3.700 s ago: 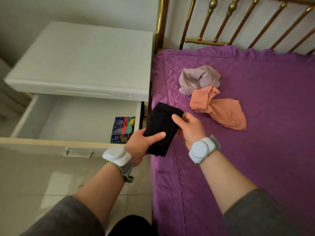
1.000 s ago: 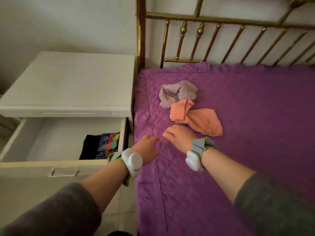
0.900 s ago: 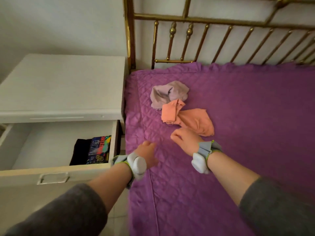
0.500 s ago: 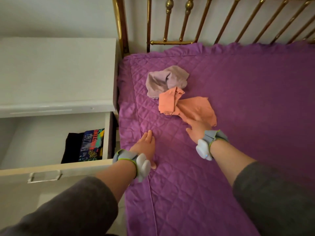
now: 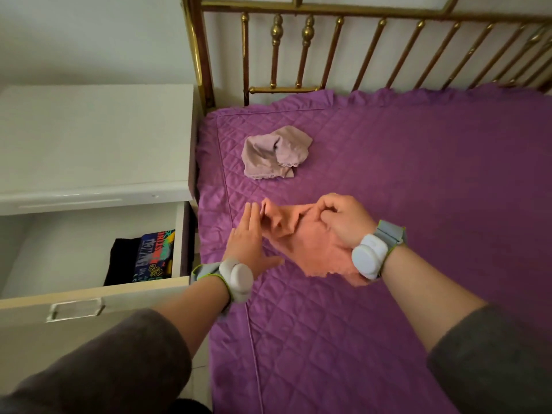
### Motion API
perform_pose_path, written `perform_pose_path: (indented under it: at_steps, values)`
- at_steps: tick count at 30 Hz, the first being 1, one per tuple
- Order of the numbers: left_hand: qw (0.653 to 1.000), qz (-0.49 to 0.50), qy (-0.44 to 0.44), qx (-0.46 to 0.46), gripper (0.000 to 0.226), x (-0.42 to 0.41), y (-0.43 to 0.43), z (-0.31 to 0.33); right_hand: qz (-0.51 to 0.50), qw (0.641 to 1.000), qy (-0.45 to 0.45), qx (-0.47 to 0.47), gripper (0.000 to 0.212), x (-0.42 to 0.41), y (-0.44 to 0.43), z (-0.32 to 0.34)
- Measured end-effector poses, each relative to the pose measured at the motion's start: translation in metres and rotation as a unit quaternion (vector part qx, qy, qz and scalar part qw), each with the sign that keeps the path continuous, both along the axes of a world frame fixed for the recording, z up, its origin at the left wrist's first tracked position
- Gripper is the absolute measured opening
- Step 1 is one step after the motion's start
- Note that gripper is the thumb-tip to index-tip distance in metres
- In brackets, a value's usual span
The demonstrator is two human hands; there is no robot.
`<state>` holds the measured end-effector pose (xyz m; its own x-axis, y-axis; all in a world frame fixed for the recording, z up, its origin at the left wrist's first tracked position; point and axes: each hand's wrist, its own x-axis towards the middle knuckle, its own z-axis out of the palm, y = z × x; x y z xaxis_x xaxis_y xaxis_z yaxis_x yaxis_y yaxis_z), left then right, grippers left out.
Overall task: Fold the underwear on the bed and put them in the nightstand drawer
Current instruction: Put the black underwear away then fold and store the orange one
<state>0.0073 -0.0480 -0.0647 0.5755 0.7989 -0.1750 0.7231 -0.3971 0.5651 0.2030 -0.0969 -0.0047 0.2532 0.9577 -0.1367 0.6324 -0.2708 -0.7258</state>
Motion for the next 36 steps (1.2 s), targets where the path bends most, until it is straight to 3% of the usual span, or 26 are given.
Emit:
perform_pose_path:
  at_steps: [2,6,11,12,14,16,18,19,21,24,27,31,34,36]
  values:
    - [0.995,0.051,-0.087,-0.026,0.111,0.009,-0.008,0.010,0.020,0.998,0.061,-0.022,0.042,-0.004,-0.005,0.014]
    - [0.990,0.064,-0.085,-0.090,0.074,0.013,-0.019,0.016,0.009,0.986,0.155,-0.054,0.036,-0.005,-0.015,0.032]
    - [0.996,-0.033,-0.067,-0.048,0.095,0.011,-0.035,0.024,0.055,0.973,0.205,-0.088,0.032,0.003,-0.031,0.041]
    - [0.997,-0.039,-0.056,-0.033,0.088,0.013,-0.039,0.028,0.074,0.969,0.220,-0.089,0.036,0.003,-0.034,0.042]
    - [0.998,-0.039,-0.039,0.009,0.056,0.016,-0.041,0.031,0.094,0.960,0.246,-0.098,0.040,0.004,-0.040,0.043]
    - [0.997,-0.050,-0.042,-0.048,0.026,0.016,-0.034,0.033,0.092,0.957,0.249,-0.115,0.034,0.008,-0.043,0.044]
    - [0.980,-0.099,-0.027,-0.172,0.010,0.009,-0.025,0.040,0.079,0.958,0.231,-0.147,0.031,0.018,-0.047,0.043]
    - [0.972,-0.127,0.018,-0.196,0.016,0.006,-0.020,0.044,0.075,0.959,0.218,-0.165,0.034,0.024,-0.048,0.041]
    - [0.969,-0.136,0.102,-0.180,0.025,0.004,-0.010,0.048,0.074,0.964,0.174,-0.186,0.039,0.030,-0.050,0.032]
    - [0.990,-0.029,0.061,-0.124,0.011,0.004,-0.001,0.042,-0.035,0.985,0.115,-0.121,0.036,0.033,-0.046,0.007]
    - [0.994,0.069,0.052,-0.067,0.044,0.000,-0.003,0.031,-0.141,0.989,-0.029,-0.042,0.032,0.036,-0.047,-0.018]
    - [0.991,-0.005,0.115,0.061,0.036,-0.011,-0.030,0.013,-0.042,0.994,-0.090,-0.049,0.023,0.022,-0.063,-0.043]
    - [0.975,-0.117,0.182,0.056,0.036,-0.014,-0.046,-0.005,0.089,0.977,-0.172,-0.088,0.014,0.005,-0.080,-0.058]
    - [0.972,-0.122,0.195,0.046,0.041,-0.014,-0.049,-0.013,0.082,0.962,-0.250,-0.071,0.012,-0.003,-0.091,-0.062]
